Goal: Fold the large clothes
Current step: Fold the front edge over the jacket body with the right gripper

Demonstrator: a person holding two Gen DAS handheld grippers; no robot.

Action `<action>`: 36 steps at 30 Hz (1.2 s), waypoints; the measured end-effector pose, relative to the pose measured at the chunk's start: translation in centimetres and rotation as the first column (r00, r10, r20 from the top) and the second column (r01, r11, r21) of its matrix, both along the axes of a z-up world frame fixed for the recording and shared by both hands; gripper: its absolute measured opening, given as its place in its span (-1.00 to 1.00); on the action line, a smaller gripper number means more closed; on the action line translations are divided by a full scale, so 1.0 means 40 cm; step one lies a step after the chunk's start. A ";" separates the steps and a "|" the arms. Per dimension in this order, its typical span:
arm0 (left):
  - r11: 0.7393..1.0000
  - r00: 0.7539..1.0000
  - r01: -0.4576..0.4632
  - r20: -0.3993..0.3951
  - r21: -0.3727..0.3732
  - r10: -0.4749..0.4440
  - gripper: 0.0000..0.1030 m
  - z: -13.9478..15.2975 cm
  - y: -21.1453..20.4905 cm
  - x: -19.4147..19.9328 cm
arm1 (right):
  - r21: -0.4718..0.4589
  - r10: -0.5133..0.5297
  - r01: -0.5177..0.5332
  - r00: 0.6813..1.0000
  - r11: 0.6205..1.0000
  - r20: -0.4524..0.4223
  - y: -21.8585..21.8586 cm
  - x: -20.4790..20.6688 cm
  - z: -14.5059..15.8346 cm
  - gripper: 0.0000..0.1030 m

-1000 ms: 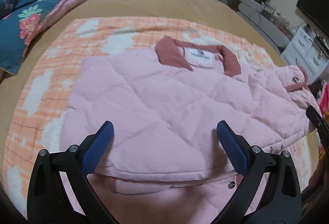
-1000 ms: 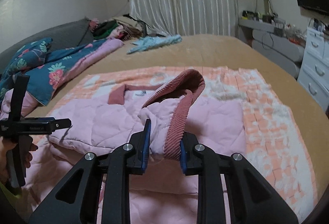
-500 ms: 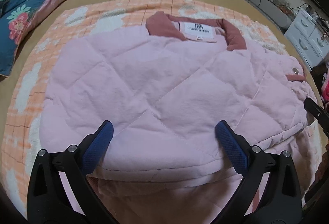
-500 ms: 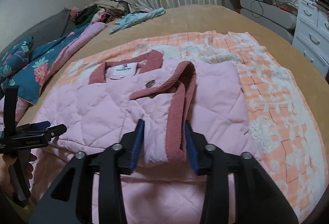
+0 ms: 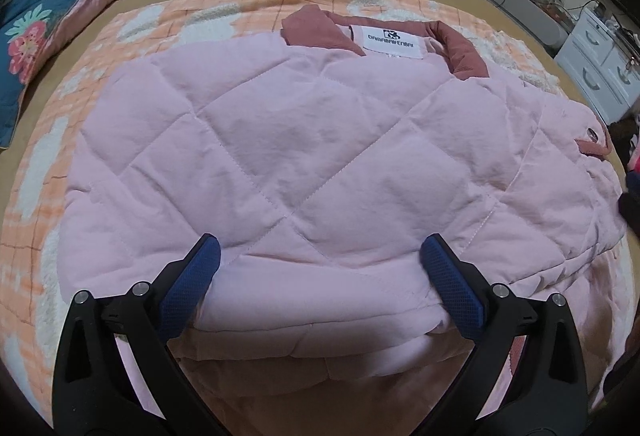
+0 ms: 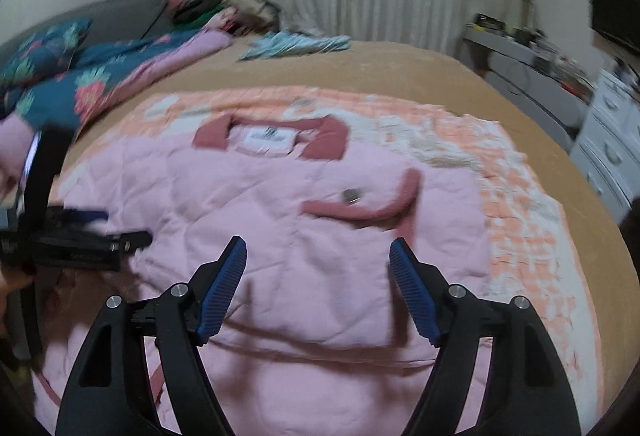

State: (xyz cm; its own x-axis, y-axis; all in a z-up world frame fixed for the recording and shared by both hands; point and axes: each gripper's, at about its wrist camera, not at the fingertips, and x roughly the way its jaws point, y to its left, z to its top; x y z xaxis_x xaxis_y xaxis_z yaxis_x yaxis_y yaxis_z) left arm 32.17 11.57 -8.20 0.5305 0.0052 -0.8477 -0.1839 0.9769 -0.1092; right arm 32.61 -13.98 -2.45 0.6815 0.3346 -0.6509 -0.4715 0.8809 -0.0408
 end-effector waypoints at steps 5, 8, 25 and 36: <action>1.000 1.000 0.005 0.005 0.000 -0.005 0.84 -0.004 0.000 0.001 | -0.079 -0.020 0.011 0.994 0.997 -0.109 0.031 0.028 -0.076 0.51; 1.000 1.000 0.006 0.008 0.003 -0.006 0.84 -0.003 -0.002 0.000 | -0.039 -0.048 0.042 0.985 0.998 -0.168 0.019 0.050 -0.105 0.54; 1.000 0.999 -0.017 0.034 -0.026 0.018 0.83 0.035 -0.006 -0.040 | -0.004 -0.070 0.071 0.977 0.997 -0.200 0.015 0.042 -0.103 0.70; 0.999 0.998 -0.031 0.053 -0.044 0.033 0.82 0.092 -0.015 -0.077 | 0.076 -0.065 0.080 0.982 0.994 -0.176 -0.025 0.011 -0.013 0.90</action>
